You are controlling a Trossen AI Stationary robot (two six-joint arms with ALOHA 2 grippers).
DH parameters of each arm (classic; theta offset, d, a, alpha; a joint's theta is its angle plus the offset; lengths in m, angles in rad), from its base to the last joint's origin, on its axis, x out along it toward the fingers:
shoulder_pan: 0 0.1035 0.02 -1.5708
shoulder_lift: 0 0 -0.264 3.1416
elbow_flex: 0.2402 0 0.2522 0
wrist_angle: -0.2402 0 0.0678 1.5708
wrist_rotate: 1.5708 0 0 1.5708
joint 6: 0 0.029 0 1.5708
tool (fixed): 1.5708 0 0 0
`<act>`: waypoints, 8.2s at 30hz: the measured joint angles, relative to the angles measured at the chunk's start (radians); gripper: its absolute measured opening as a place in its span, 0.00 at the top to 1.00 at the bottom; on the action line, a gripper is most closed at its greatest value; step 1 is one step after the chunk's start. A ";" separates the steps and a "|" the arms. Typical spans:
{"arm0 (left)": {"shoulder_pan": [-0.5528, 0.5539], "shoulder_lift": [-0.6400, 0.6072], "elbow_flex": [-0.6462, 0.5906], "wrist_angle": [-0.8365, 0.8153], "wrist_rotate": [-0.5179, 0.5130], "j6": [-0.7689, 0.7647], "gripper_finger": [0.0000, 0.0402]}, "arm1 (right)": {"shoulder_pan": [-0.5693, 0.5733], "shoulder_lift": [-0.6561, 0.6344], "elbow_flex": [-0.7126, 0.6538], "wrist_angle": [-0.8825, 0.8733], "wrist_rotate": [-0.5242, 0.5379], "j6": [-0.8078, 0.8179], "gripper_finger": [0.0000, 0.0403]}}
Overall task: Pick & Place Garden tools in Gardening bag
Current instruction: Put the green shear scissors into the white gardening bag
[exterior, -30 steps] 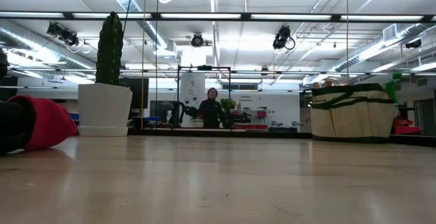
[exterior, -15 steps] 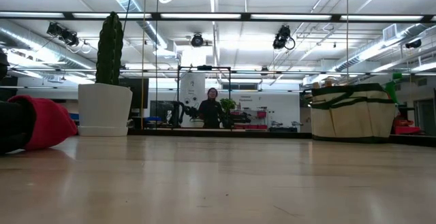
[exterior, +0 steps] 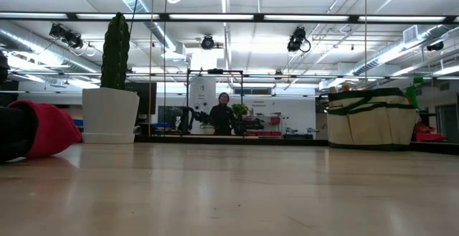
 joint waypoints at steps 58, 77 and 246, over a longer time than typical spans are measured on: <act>-0.001 0.000 0.001 -0.012 -0.008 -0.002 0.64 | 0.000 0.000 0.000 -0.004 -0.026 -0.002 0.89; 0.008 -0.134 0.002 -0.168 -0.087 -0.031 0.58 | -0.014 -0.002 0.000 0.000 -0.023 0.001 0.89; 0.008 -0.183 0.000 -0.203 -0.142 -0.079 0.58 | -0.726 -0.594 -0.747 -0.269 0.246 -0.245 0.89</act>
